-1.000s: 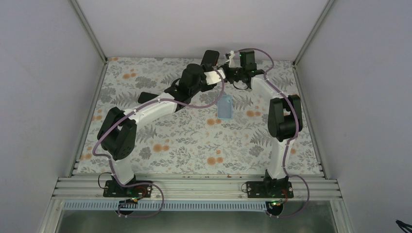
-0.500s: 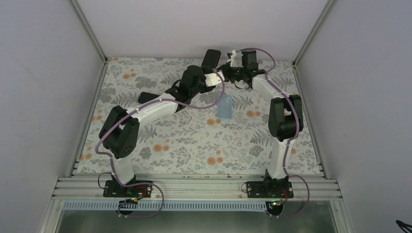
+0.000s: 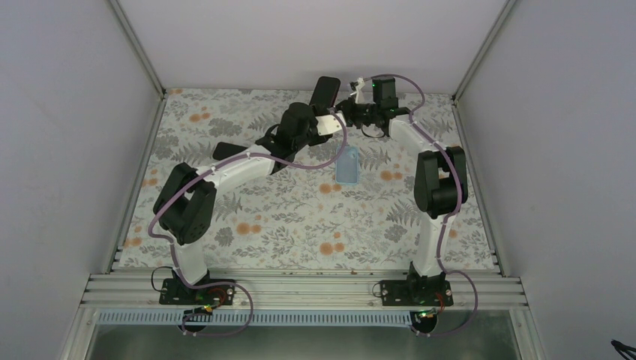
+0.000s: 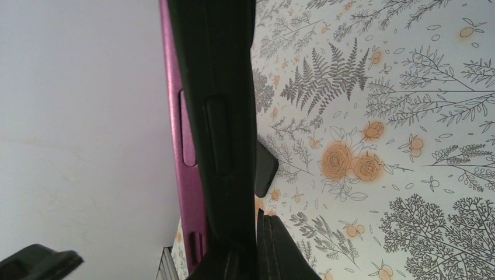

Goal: Take the phone out of the phone case

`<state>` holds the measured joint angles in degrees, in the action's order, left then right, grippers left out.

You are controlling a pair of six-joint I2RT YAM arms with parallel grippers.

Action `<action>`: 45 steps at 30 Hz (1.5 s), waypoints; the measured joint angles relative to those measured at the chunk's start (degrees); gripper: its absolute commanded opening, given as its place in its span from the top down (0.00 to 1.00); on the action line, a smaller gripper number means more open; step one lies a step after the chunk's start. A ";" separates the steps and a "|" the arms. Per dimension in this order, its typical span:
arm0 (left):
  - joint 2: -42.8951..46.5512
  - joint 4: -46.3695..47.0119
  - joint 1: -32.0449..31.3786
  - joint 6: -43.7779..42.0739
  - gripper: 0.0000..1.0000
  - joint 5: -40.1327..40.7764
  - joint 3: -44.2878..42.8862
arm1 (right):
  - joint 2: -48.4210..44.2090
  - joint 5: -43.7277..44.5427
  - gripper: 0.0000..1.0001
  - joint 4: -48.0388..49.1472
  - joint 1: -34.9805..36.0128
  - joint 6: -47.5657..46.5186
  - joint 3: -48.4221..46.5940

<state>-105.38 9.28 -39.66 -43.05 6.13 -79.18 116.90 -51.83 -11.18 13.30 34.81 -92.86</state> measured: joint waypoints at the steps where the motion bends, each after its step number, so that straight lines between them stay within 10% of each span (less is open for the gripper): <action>1: 0.00 0.00 -0.04 0.00 0.41 -0.15 0.20 | 0.00 0.00 0.97 0.00 0.00 0.00 0.00; 45: -4.85 4.39 1.11 -3.28 0.56 6.10 -0.44 | -1.55 1.79 0.97 6.21 -0.26 3.26 3.65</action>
<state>-110.24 13.67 -38.54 -46.33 12.23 -79.61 115.35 -50.04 -4.97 13.04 38.06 -89.21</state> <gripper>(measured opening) 0.443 0.061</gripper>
